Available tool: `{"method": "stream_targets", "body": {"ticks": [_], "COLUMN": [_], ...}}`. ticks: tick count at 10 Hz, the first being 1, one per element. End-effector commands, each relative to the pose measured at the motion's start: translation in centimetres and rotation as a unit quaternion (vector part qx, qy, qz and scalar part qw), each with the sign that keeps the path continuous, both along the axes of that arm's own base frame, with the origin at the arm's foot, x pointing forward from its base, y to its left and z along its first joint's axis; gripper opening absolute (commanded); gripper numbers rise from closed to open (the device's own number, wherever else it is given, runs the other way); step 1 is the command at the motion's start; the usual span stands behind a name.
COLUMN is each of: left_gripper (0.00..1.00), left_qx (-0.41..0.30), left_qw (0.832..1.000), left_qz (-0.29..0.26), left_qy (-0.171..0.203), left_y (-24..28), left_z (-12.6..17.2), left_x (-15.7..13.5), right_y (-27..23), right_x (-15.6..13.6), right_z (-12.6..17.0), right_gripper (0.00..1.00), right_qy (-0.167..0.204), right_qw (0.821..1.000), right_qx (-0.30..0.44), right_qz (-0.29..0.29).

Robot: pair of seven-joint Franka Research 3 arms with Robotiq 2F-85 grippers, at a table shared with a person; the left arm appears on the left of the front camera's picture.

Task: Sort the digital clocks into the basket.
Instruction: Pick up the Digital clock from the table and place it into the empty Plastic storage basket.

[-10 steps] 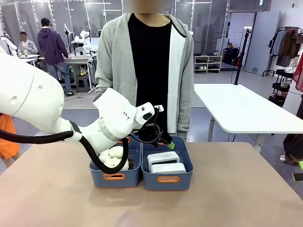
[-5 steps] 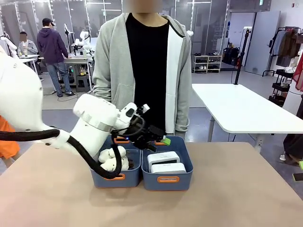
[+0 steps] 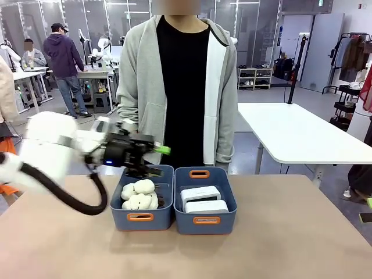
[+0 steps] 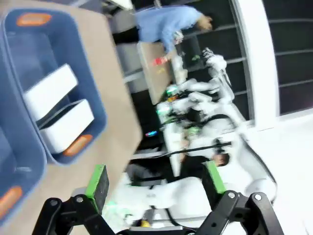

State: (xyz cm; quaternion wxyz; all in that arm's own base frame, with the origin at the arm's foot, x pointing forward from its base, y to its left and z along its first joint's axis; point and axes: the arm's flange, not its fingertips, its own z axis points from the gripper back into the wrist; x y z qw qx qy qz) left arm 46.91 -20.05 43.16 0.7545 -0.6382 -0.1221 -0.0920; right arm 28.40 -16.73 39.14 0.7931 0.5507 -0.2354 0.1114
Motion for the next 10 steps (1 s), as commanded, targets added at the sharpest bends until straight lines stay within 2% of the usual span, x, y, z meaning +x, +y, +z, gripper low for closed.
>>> {"method": "stream_targets", "body": {"ticks": [1,2,5,8,10], "left_gripper": [0.97,0.97,0.97,0.97,0.97], "left_qx": [-0.063,-0.086,-0.067,-0.037,-0.051], "left_qw": [0.998,0.996,0.995,0.991,0.988], "left_qz": [0.005,-0.005,0.04,0.123,0.139], "left_qy": [-0.021,-0.038,-0.062,-0.031,-0.035], "left_y": [7.9,11.8,23.2,31.1,33.0], "left_z": [-0.5,-0.2,-1.9,-2.0,-2.2], "left_x": [-4.1,-5.7,-9.4,-14.1,-15.8], "right_y": [0.1,0.1,0.1,0.1,0.1], "right_x": [0.1,0.1,0.1,0.1,0.1], "right_z": [0.4,0.4,0.4,0.4,0.4], "right_gripper": [1.0,1.0,1.0,1.0,1.0], "right_qy": [0.004,0.004,0.004,0.004,0.004], "right_qw": [1.0,1.0,1.0,1.0,1.0], "right_qx": [0.004,0.004,0.004,0.004,0.004], "right_qz": [-0.006,-0.006,-0.006,-0.006,-0.006]}}
